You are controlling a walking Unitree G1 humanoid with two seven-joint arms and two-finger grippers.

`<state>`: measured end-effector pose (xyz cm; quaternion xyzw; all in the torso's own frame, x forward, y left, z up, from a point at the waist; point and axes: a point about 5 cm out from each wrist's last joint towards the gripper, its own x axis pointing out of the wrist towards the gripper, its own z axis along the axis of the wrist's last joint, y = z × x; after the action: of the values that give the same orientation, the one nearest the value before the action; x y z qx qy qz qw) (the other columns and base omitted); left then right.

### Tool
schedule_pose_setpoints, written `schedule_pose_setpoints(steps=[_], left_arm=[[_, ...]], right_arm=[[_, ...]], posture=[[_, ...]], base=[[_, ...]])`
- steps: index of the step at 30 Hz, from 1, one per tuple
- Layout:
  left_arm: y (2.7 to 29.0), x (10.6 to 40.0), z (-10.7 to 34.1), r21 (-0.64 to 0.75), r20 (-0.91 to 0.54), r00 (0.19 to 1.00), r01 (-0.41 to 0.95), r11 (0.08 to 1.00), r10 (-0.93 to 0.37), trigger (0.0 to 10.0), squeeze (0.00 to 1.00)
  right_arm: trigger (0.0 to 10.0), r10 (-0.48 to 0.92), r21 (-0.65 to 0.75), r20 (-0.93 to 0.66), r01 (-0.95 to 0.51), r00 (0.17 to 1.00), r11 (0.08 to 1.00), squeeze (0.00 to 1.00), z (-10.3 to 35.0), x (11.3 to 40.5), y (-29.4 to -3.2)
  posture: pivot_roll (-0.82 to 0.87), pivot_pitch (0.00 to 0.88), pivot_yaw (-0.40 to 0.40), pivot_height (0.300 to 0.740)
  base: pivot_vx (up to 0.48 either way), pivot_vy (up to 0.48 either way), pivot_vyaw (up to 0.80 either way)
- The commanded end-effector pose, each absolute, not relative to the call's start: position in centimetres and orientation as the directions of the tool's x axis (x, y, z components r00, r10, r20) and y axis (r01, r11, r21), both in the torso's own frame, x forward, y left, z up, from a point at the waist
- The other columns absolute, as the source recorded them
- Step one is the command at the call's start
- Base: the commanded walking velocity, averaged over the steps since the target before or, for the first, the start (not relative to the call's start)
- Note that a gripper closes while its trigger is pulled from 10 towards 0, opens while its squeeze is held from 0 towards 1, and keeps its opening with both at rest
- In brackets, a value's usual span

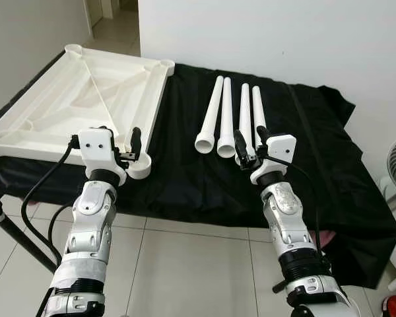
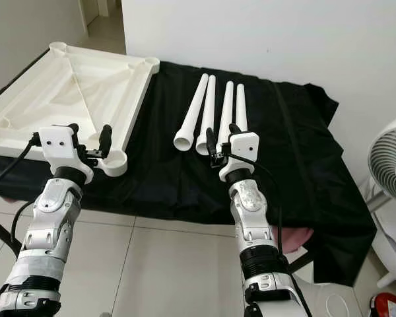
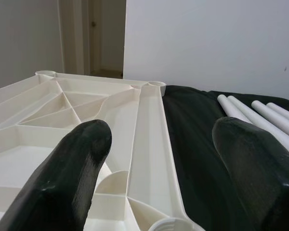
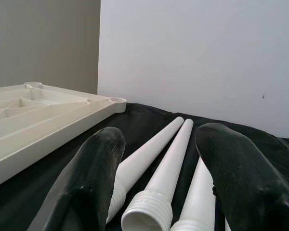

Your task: Building children table

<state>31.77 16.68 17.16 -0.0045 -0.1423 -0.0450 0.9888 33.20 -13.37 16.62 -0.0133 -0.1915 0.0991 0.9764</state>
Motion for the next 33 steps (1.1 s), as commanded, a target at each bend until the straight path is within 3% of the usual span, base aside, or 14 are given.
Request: schedule_pose_setpoints(steps=[1, 21, 33], left_arm=[[16.69, 31.84, 17.06, 0.000, 0.280, 0.959, 0.048, 0.999, -0.046, 10.0, 0.00], [16.75, 31.81, 17.08, -0.001, 0.281, 0.959, 0.037, 0.999, -0.035, 10.0, 0.00], [16.16, 32.07, 16.95, 0.011, 0.264, 0.961, 0.086, 0.996, -0.086, 10.0, 0.00]], right_arm=[[10.0, 0.205, -0.079, 0.380, -0.189, 0.902, 0.979, 0.00, 17.00, 33.42, -13.42], [10.0, 0.210, -0.090, 0.383, -0.190, 0.899, 0.978, 0.00, 17.08, 33.52, -13.50], [10.0, 0.226, -0.100, 0.393, -0.203, 0.891, 0.974, 0.00, 17.43, 33.74, -13.43]], posture=[[0.08, 0.000, -0.094, 0.740], [0.08, 0.000, -0.101, 0.740], [0.06, 0.000, -0.119, 0.740]], base=[[0.277, 0.000, 0.00], [0.277, 0.000, 0.00], [0.000, 0.000, 0.00]])
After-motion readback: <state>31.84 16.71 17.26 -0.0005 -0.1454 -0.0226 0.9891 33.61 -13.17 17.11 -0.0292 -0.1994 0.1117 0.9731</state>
